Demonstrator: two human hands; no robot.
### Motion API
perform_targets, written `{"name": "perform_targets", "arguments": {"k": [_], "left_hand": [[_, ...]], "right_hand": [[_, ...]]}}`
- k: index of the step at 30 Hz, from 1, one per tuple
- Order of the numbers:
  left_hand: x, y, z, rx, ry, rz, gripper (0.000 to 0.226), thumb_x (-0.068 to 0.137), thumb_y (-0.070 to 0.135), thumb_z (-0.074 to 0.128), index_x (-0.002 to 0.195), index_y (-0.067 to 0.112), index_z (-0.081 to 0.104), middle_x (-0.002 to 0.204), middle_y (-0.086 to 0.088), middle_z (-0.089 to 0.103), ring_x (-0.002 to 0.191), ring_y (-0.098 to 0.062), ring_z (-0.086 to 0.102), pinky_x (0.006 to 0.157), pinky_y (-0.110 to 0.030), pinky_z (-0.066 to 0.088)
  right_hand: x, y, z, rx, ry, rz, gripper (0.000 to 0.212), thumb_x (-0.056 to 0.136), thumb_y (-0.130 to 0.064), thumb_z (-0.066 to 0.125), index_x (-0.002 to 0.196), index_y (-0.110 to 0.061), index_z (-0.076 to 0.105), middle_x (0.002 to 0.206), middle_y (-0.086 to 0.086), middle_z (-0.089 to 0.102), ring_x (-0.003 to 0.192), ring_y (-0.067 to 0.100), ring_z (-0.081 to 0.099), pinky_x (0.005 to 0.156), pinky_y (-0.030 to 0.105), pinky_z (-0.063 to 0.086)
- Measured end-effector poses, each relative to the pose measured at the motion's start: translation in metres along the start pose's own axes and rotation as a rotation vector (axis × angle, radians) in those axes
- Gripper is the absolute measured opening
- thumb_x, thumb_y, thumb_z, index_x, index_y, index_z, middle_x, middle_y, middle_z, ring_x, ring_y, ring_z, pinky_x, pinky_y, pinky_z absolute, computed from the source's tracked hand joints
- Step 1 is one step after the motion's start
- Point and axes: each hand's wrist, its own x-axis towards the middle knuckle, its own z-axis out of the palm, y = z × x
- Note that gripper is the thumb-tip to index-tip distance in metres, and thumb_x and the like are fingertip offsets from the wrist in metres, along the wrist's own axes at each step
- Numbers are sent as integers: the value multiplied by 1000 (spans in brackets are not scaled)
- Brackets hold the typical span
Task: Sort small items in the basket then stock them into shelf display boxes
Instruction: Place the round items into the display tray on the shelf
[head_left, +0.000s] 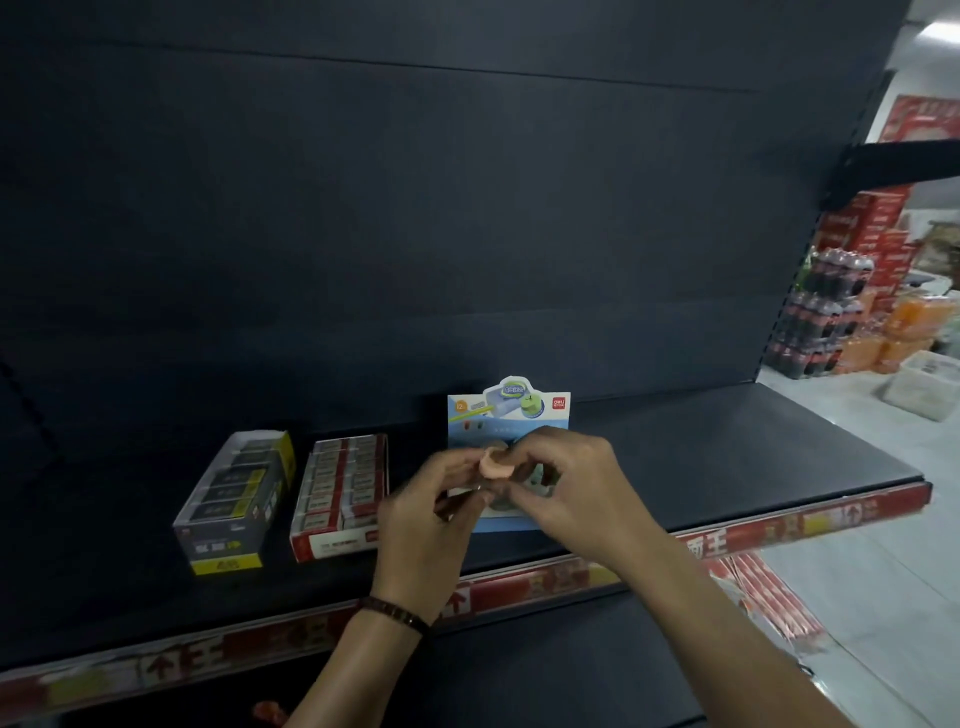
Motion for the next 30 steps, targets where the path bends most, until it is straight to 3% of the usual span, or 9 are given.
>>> {"name": "perform_targets", "arguments": {"k": [3, 5, 8, 10, 13, 16, 24, 27, 30], "left_hand": [[0, -14, 1, 170, 112, 144, 36, 81, 6, 88, 112, 18, 74, 109, 11, 72, 102, -7, 72, 85, -16, 56], [-4, -30, -1, 381, 127, 273, 30, 82, 10, 87, 110, 13, 76, 115, 6, 65, 105, -8, 66, 90, -20, 54], [-14, -53, 0, 573, 29, 364, 24, 91, 16, 80, 115, 14, 78, 120, 5, 63, 109, -15, 62, 95, -30, 55], [-20, -65, 2, 654, -26, 408, 23, 96, 18, 76, 118, 14, 78, 120, 3, 65, 105, -23, 63, 91, -38, 56], [-20, -72, 4, 692, -42, 450, 23, 96, 10, 76, 119, 13, 78, 116, 3, 67, 99, -25, 63, 86, -40, 56], [-20, -72, 4, 685, -63, 443, 27, 96, 6, 74, 120, 16, 77, 116, 4, 67, 99, -22, 63, 85, -36, 56], [-23, -73, 4, 613, -108, 395, 24, 93, 3, 70, 111, 18, 79, 116, 6, 66, 101, -11, 67, 85, -29, 58], [-22, -74, 4, 622, -104, 415, 23, 90, 1, 73, 105, 18, 80, 115, 5, 66, 97, -11, 67, 81, -29, 58], [-23, -73, 1, 599, -81, 411, 23, 88, 1, 73, 101, 18, 81, 120, 3, 68, 98, -13, 70, 79, -30, 60]], "right_hand": [[6, 9, -1, -13, -15, 35, 18, 83, -13, 87, 97, -24, 83, 92, -18, 75, 84, -1, 69, 76, 10, 48], [13, 14, -1, -49, 12, 81, 9, 88, -20, 86, 95, -25, 84, 87, -21, 72, 80, -5, 66, 73, 8, 44], [26, 28, 5, -199, -16, 151, 10, 93, -38, 75, 98, -32, 83, 92, -15, 74, 81, 1, 62, 74, 25, 51], [32, 30, 11, -286, -95, 185, 18, 89, -46, 67, 100, -39, 79, 98, -7, 75, 91, 18, 64, 77, 36, 56], [37, 23, 18, -381, -151, 149, 11, 89, -34, 71, 93, -35, 81, 97, 3, 74, 93, 28, 64, 75, 40, 56], [39, 26, 26, -482, -167, 116, 18, 92, -35, 67, 89, -25, 81, 98, 9, 72, 94, 32, 65, 73, 38, 55], [33, 42, 47, -661, -173, -1, 15, 85, -30, 64, 75, -24, 73, 73, 0, 68, 82, 31, 57, 67, 35, 42], [33, 33, 41, -741, -259, 10, 31, 98, -38, 45, 89, -28, 73, 81, -4, 69, 94, 30, 57, 76, 39, 33], [39, 14, 23, -672, -416, 85, 26, 102, -37, 41, 109, -36, 66, 95, -10, 59, 115, 26, 48, 82, 39, 21]]}}
